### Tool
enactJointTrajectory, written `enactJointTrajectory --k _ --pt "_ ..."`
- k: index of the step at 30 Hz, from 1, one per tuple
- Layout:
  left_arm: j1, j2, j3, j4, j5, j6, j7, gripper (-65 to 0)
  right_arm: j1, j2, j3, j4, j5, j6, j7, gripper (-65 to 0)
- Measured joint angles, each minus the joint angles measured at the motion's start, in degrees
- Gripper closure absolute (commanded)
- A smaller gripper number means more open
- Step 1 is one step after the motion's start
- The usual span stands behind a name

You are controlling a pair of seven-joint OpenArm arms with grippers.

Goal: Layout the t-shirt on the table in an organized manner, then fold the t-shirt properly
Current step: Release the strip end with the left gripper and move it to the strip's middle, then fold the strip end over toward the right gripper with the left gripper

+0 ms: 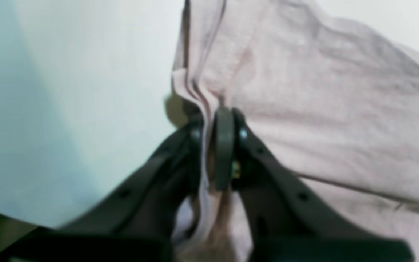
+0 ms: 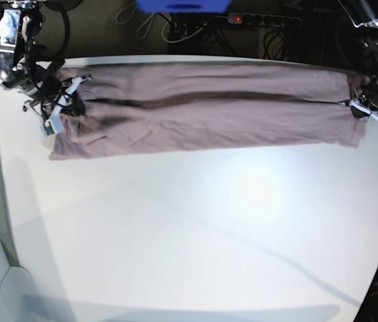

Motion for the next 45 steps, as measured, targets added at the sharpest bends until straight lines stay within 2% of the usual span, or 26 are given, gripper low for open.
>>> enactJointTrajectory --k 6,11,15,21,28,30,33,37,41,45 --pt "0.0 0.6 0.0 6.8 0.0 0.6 1.0 -0.2 0.0 0.0 0.0 0.0 0.0 0.0 0.0 0.0" --pt "0.1 2.9 0.9 12.7 0.8 0.7 1.5 -0.1 0.0 0.0 0.0 0.0 0.0 0.0 0.0 0.0" --pt "0.0 3.5 6.7 16.6 0.6 0.9 8.3 -0.1 0.2 0.0 0.0 0.1 0.0 0.0 -0.3 0.0" --pt "0.1 12.1 10.3 23.8 1.2 0.9 13.6 -0.1 0.5 0.0 0.0 0.0 0.0 0.0 -0.7 0.0" --pt "0.3 19.5 21.1 28.6 0.9 0.9 18.2 -0.1 0.5 0.0 0.0 0.0 0.0 0.0 -0.7 0.0" --pt "0.5 20.9 23.2 28.6 0.7 2.7 18.1 -0.1 0.5 0.0 -0.1 0.0 0.0 0.0 -0.7 0.0" --pt "0.5 21.4 28.3 28.5 1.6 10.1 17.9 -0.1 0.5 0.0 -0.1 0.0 0.0 0.0 -0.7 0.0" --pt "0.6 21.5 34.9 28.5 0.5 14.4 17.6 -0.1 0.7 0.0 -0.1 0.0 0.0 0.0 -0.8 0.0" --pt "0.5 22.4 38.9 28.4 1.4 15.5 17.6 -0.1 0.7 0.0 -0.1 0.0 0.0 0.0 -0.7 0.0" --pt "0.5 23.7 39.7 28.2 0.7 15.5 14.2 -0.1 0.7 0.0 -0.1 0.0 -0.2 0.0 -0.7 0.0"
